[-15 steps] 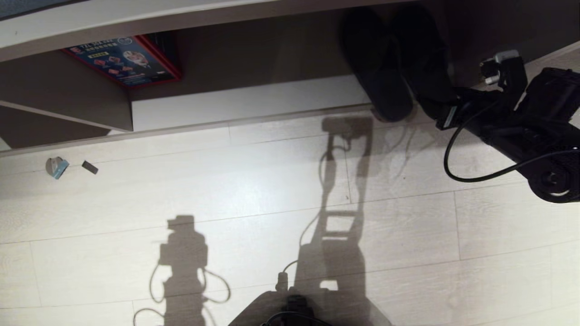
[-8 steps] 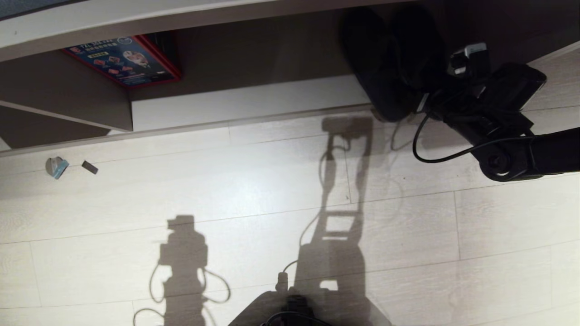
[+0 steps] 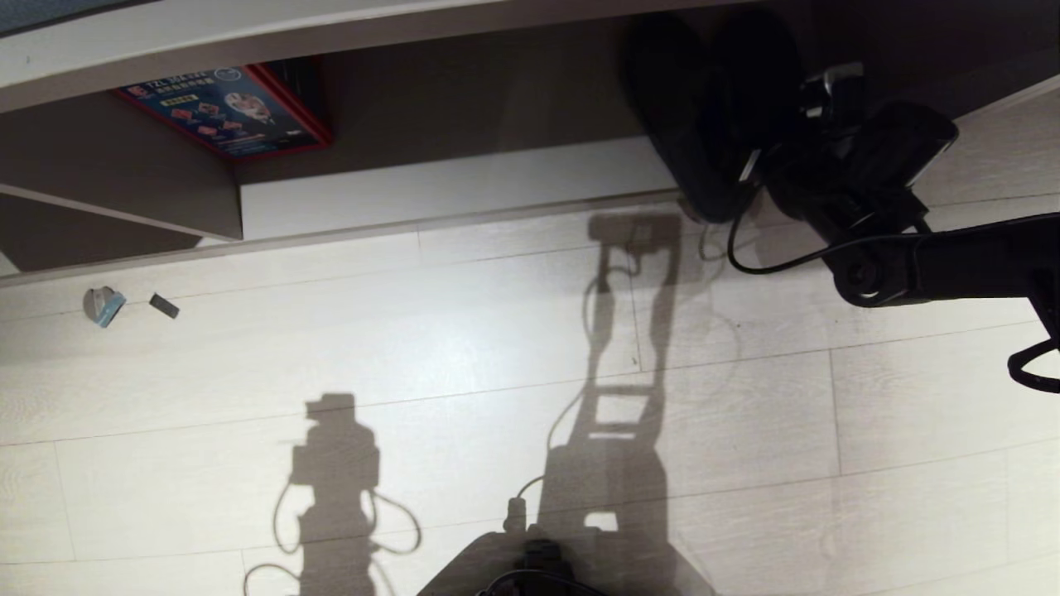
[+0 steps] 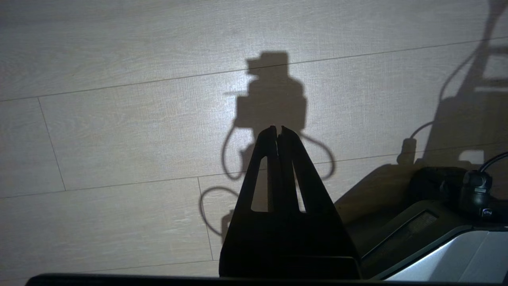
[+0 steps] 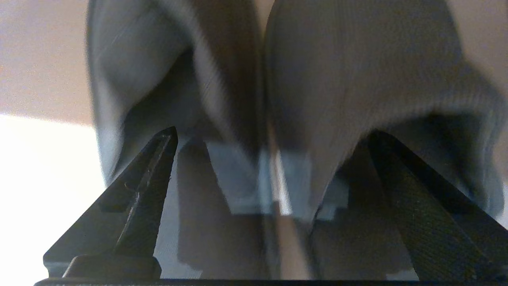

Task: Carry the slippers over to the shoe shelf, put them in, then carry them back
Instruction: Pick up the slippers in the shoe cabinet

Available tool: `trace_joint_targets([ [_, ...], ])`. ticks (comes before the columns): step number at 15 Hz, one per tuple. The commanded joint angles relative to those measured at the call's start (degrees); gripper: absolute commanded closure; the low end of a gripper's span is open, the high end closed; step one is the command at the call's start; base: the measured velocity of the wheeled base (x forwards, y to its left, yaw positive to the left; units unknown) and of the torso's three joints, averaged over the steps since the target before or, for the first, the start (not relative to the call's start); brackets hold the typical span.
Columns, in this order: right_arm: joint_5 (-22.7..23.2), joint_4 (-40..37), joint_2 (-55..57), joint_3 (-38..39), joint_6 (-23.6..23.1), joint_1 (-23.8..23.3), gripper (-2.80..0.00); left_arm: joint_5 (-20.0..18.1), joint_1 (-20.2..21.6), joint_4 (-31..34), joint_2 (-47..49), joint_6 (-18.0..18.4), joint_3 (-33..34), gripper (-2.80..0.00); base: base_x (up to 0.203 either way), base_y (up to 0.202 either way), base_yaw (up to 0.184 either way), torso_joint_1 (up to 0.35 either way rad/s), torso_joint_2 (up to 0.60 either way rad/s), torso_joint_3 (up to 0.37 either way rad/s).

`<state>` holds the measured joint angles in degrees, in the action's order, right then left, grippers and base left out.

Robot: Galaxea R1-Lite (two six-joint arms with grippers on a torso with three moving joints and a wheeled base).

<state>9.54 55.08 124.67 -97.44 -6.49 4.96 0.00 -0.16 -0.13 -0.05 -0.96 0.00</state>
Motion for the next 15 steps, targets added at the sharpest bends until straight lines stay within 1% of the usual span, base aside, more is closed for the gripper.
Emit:
trace_joint_targets([
  [1, 0.1, 0.2, 3.2, -4.0, 0.0, 0.1, -2.8, 0.0, 0.0, 0.0, 0.0, 0.0, 0.0, 0.0, 0.0, 0.0, 0.0, 0.0, 0.0, 0.0],
  [5, 0.1, -2.9, 8.5, -13.8, 0.3, 0.6, -2.8, 0.0, 0.0, 0.0, 0.0, 0.0, 0.0, 0.0, 0.0, 0.0, 0.0, 0.0, 0.0, 0.0],
  [7, 0.2, -4.6, 9.1, -14.7, 3.0, 1.7, -2.8, 0.0, 0.1, 0.0, 0.0, -0.1, 0.0, 0.0, 0.0, 0.0, 0.0, 0.0, 0.0, 0.0],
  [8, 0.2, -4.6, 9.1, -14.9, 3.1, 1.9, -2.8, 0.0, 0.0, 0.0, 0.0, 0.0, 0.0, 0.0, 0.0, 0.0, 0.0, 0.0, 0.0, 0.0],
  [9, 0.2, -4.6, 9.1, -14.9, 3.1, 1.9, 0.0, 0.1, 0.0, 0.0, 0.0, -0.1, 0.0, 0.0, 0.0, 0.0, 0.0, 0.0, 0.0, 0.0],
  [15, 0.2, -4.7, 8.7, -14.7, 3.1, 1.9, 0.0, 0.0, 0.0, 0.0, 0.0, 0.0, 0.0, 0.0, 0.0, 0.0, 0.0, 0.0, 0.0, 0.0],
])
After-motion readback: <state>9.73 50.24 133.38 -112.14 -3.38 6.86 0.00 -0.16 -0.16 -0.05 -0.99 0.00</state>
